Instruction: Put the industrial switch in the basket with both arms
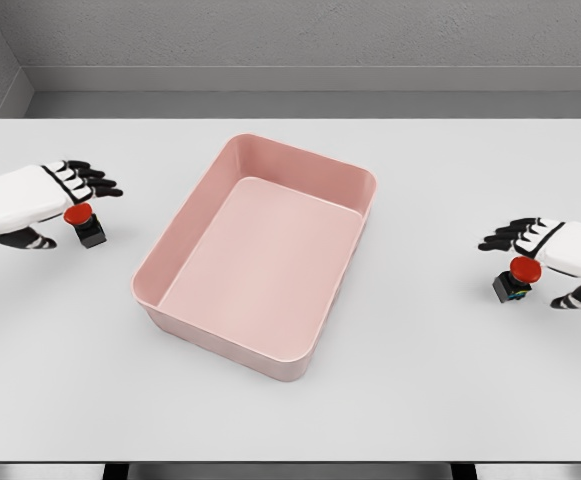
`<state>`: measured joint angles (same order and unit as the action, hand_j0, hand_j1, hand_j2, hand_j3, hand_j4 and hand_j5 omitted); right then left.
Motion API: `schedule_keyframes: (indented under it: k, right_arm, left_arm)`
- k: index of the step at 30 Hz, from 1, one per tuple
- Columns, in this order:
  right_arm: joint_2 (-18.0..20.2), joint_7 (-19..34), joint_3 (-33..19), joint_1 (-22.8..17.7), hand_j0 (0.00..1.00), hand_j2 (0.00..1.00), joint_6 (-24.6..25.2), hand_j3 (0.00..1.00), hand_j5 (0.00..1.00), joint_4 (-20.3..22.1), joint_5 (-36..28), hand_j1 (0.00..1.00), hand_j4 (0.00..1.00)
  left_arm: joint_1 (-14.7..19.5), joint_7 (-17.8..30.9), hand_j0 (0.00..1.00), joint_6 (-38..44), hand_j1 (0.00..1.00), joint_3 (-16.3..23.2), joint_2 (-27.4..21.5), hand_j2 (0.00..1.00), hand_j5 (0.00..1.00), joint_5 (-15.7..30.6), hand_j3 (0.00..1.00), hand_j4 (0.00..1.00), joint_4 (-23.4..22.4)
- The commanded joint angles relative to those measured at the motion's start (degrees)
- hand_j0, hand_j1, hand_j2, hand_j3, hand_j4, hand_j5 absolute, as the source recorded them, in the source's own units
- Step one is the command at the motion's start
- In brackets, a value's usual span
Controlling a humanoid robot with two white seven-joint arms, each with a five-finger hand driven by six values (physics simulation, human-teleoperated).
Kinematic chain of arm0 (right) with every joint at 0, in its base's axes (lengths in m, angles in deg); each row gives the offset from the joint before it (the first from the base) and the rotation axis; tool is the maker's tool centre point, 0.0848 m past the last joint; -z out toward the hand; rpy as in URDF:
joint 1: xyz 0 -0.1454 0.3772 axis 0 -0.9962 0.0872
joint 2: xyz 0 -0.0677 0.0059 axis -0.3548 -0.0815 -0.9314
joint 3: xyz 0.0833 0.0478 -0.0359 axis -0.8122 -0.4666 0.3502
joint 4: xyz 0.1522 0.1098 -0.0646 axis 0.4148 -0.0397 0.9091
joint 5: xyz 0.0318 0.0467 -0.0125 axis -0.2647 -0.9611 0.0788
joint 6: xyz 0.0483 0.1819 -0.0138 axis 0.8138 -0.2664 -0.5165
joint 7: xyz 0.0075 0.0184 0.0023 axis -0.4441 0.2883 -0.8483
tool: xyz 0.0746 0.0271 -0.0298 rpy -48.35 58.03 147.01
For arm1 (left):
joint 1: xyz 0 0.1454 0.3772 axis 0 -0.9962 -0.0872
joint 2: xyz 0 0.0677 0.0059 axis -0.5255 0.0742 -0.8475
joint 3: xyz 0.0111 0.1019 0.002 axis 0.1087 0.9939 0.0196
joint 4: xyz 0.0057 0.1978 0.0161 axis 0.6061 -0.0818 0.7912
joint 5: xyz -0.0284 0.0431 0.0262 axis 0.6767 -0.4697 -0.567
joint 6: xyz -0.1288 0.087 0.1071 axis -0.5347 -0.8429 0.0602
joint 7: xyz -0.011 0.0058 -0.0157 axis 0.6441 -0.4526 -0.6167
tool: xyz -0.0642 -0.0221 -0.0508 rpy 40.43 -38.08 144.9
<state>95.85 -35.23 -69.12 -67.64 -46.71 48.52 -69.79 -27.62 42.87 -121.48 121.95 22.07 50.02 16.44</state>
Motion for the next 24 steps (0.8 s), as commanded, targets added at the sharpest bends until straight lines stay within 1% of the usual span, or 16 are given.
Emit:
schedule_keyframes:
  k: [1, 2, 3, 4, 6, 7, 8, 9, 10, 13, 15, 20, 21, 22, 24]
  right_arm:
    - [0.02, 0.49, -0.02, 0.00, 1.00, 1.00, 2.07, 1.00, 1.00, -1.73, 0.21, 1.00, 1.00]
    - [0.02, 3.30, -0.02, 0.09, 1.00, 1.00, 4.80, 1.00, 1.00, -1.65, 0.30, 1.00, 1.00]
    - [-0.24, 5.85, -0.19, 0.35, 1.00, 1.00, 7.17, 1.00, 1.00, -1.47, 0.39, 1.00, 1.00]
    - [-0.24, 6.91, -0.37, 0.79, 1.00, 1.00, 8.06, 1.00, 1.00, -0.94, 0.47, 1.00, 1.00]
    - [-0.24, 7.09, -0.46, 1.14, 1.00, 1.00, 8.23, 1.00, 1.00, 0.55, 0.56, 1.00, 1.00]
    - [-0.33, 7.17, -0.37, 1.14, 1.00, 1.00, 8.06, 1.00, 1.00, 0.64, 0.65, 1.00, 1.00]
    - [-0.33, 7.17, -0.37, 1.14, 1.00, 1.00, 8.06, 1.00, 1.00, 1.78, 0.91, 1.00, 1.00]
    - [-0.33, 8.14, -0.10, 1.14, 1.00, 1.00, 7.97, 1.00, 1.00, 3.19, 0.83, 1.00, 1.00]
    - [-0.33, 8.93, -0.10, 1.23, 1.00, 1.00, 7.97, 1.00, 1.00, 3.63, 0.83, 1.00, 1.00]
    - [-0.33, 8.93, 0.25, 1.23, 1.00, 1.00, 8.58, 1.00, 1.00, 3.28, 0.91, 1.00, 1.00]
    - [-0.33, 9.63, 0.25, 1.23, 1.00, 1.00, 11.13, 1.00, 1.00, 2.93, 1.00, 1.00, 1.00]
    - [-0.07, 10.25, 0.07, 1.40, 1.00, 1.00, 11.40, 1.00, 1.00, 2.66, 1.00, 1.00, 1.00]
    - [-0.15, 10.25, 0.07, 1.84, 1.00, 1.00, 11.40, 1.00, 1.00, 3.19, 0.91, 1.00, 1.00]
    - [-0.15, 10.34, 0.16, 3.16, 1.00, 1.00, 11.40, 1.00, 1.00, 4.06, 0.83, 1.00, 1.00]
    - [-0.24, 10.43, 0.25, 4.92, 1.00, 1.00, 11.48, 1.00, 1.00, 4.16, 0.91, 1.00, 1.00]
  left_arm:
    - [0.52, 0.91, 1.00, 0.03, 1.00, 3.43, 0.91, 1.00, 1.00, 0.15, 1.00, 1.00, -0.94]
    - [3.16, 0.91, 1.00, 0.03, 1.00, 6.07, 2.05, 1.00, 1.00, 0.23, 1.00, 1.00, -2.96]
    - [5.01, 0.91, 1.00, 0.03, 1.00, 7.83, 2.76, 1.00, 1.00, 0.23, 1.00, 1.00, -4.45]
    - [5.80, 0.91, 1.00, 0.03, 1.00, 8.62, 3.46, 1.00, 1.00, 0.23, 1.00, 1.00, -5.07]
    - [6.06, 1.70, 1.00, 0.03, 1.00, 8.71, 3.55, 1.00, 1.00, 0.06, 1.00, 1.00, -5.33]
    - [6.06, 2.58, 1.00, 0.03, 1.00, 8.71, 3.55, 1.00, 1.00, -0.03, 1.00, 1.00, -5.33]
    - [6.06, 2.67, 1.00, 0.03, 1.00, 9.06, 3.55, 1.00, 1.00, -0.29, 1.00, 1.00, -5.33]
    - [6.06, 3.28, 1.00, 0.03, 1.00, 9.06, 3.55, 1.00, 1.00, -0.73, 1.00, 1.00, -5.33]
    - [6.06, 3.28, 1.00, 0.03, 1.00, 9.06, 3.46, 1.00, 1.00, -0.82, 1.00, 1.00, -5.33]
    - [6.41, 3.28, 1.00, 0.03, 1.00, 8.97, 3.37, 1.00, 1.00, -0.64, 1.00, 1.00, -5.42]
    - [6.94, 3.28, 1.00, 0.03, 1.00, 8.97, 3.46, 1.00, 1.00, -0.29, 1.00, 1.00, -6.56]
    - [7.38, 3.37, 1.00, 0.03, 1.00, 9.06, 4.08, 1.00, 1.00, -0.56, 1.00, 1.00, -8.15]
    - [7.82, 3.37, 1.00, 0.03, 1.00, 9.15, 4.16, 1.00, 1.00, -0.47, 1.00, 1.00, -8.23]
    - [7.91, 3.37, 1.00, 0.03, 1.00, 9.50, 4.43, 1.00, 1.00, -0.47, 1.00, 1.00, -8.23]
    - [8.44, 3.37, 0.99, 0.03, 0.99, 9.76, 4.52, 0.99, 0.99, -0.47, 0.99, 0.99, -8.41]
